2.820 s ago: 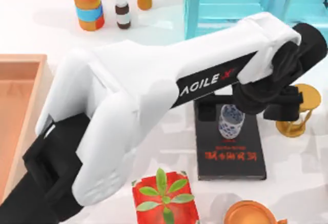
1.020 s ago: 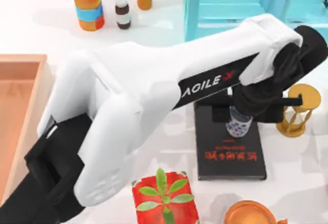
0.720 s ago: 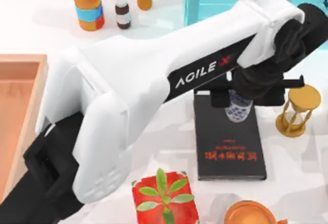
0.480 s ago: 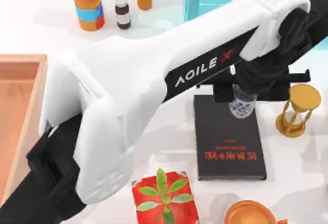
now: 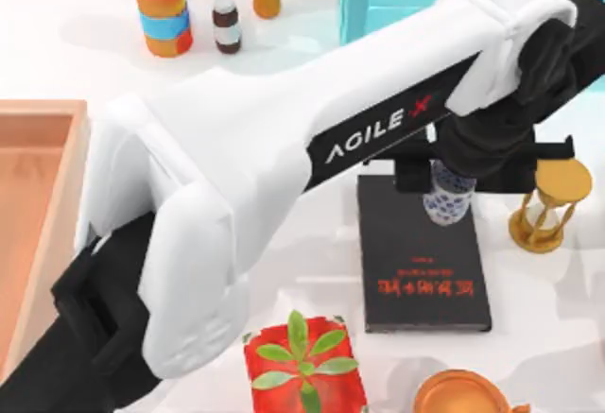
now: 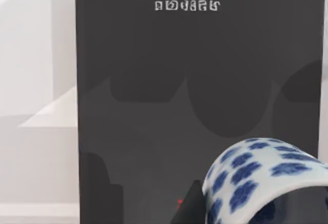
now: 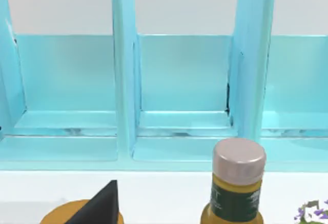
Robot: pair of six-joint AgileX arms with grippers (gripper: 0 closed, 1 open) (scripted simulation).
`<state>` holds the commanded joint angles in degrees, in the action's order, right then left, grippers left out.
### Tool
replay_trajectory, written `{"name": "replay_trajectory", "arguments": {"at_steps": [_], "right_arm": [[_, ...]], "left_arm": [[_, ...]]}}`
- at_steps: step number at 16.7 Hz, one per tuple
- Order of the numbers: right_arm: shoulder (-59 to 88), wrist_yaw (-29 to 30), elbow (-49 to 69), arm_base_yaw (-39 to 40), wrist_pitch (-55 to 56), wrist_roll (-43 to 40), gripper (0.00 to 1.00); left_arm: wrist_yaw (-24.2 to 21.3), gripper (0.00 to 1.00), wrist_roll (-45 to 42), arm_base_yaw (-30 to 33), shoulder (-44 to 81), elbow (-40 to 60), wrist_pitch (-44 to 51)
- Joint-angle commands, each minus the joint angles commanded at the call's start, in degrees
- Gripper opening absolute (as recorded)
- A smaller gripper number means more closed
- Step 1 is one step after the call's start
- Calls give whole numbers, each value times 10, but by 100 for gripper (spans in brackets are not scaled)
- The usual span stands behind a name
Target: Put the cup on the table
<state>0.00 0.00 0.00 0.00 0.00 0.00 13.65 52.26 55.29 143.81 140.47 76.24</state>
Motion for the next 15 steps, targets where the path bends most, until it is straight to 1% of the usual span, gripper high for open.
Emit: {"name": "replay_trajectory", "arguments": {"at_steps": [3, 8, 10, 12, 15], "right_arm": [[0, 0, 0, 0, 0, 0, 100], [0, 0, 0, 0, 0, 0, 100], [0, 0, 0, 0, 0, 0, 100], [0, 0, 0, 0, 0, 0, 100], [0, 0, 0, 0, 0, 0, 100]], "left_arm": [[-1, 0, -17, -19, -43, -58, -18], [-17, 0, -55, -76, -166, -249, -70], [-21, 0, -72, -92, -215, -308, -92], [-21, 0, -90, -98, -248, -342, -110], [-19, 0, -98, -98, -258, -353, -116]]}}
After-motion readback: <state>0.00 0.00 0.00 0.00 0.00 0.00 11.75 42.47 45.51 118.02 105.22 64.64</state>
